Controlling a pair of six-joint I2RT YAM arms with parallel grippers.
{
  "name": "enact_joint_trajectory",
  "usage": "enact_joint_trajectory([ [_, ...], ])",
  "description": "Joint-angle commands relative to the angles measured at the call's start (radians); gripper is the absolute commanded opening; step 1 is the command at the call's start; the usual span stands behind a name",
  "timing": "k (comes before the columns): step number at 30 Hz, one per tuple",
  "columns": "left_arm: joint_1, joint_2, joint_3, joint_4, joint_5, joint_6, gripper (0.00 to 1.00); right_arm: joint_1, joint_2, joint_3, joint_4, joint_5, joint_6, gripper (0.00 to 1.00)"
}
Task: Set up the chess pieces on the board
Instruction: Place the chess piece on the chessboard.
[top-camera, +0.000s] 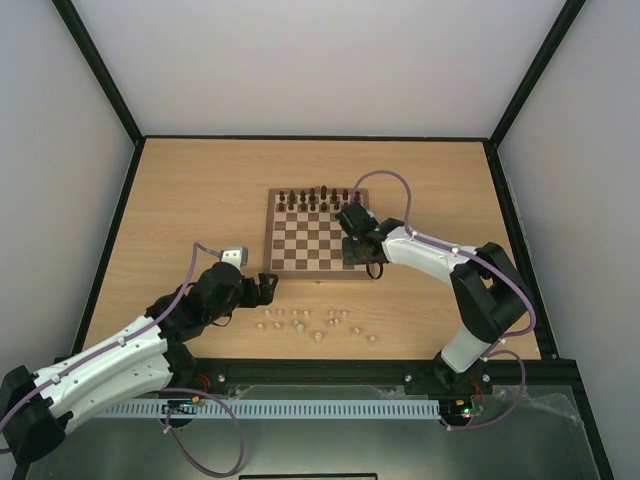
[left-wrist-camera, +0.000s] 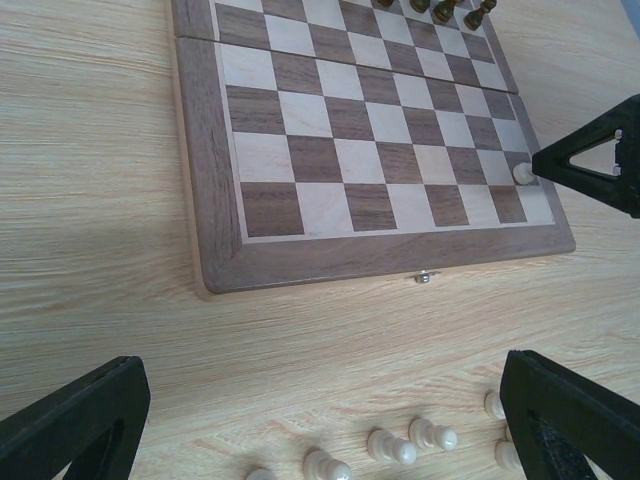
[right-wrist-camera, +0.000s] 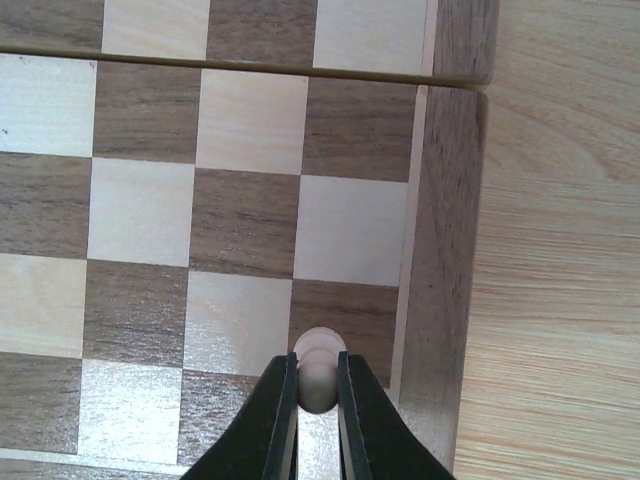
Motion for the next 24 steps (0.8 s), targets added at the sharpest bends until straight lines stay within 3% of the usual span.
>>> enact_joint_trajectory([
  [1, 0.01, 0.002, 0.013, -0.011, -0.014, -0.006, 0.99, -0.021, 0.026, 0.024, -0.005, -0.002, -0.021, 0.03],
  [7, 0.013, 0.003, 0.013, -0.013, -0.014, -0.004, 0.99, -0.032, 0.042, 0.03, -0.003, -0.013, -0.031, 0.05],
  [14, 0.015, 0.012, 0.016, -0.015, -0.014, -0.009, 0.99, -0.032, 0.012, 0.025, -0.014, -0.034, -0.034, 0.18],
  [24, 0.014, 0.021, 0.007, 0.0, -0.008, -0.025, 0.99, -0.032, -0.012, 0.036, -0.049, -0.011, -0.051, 0.2],
])
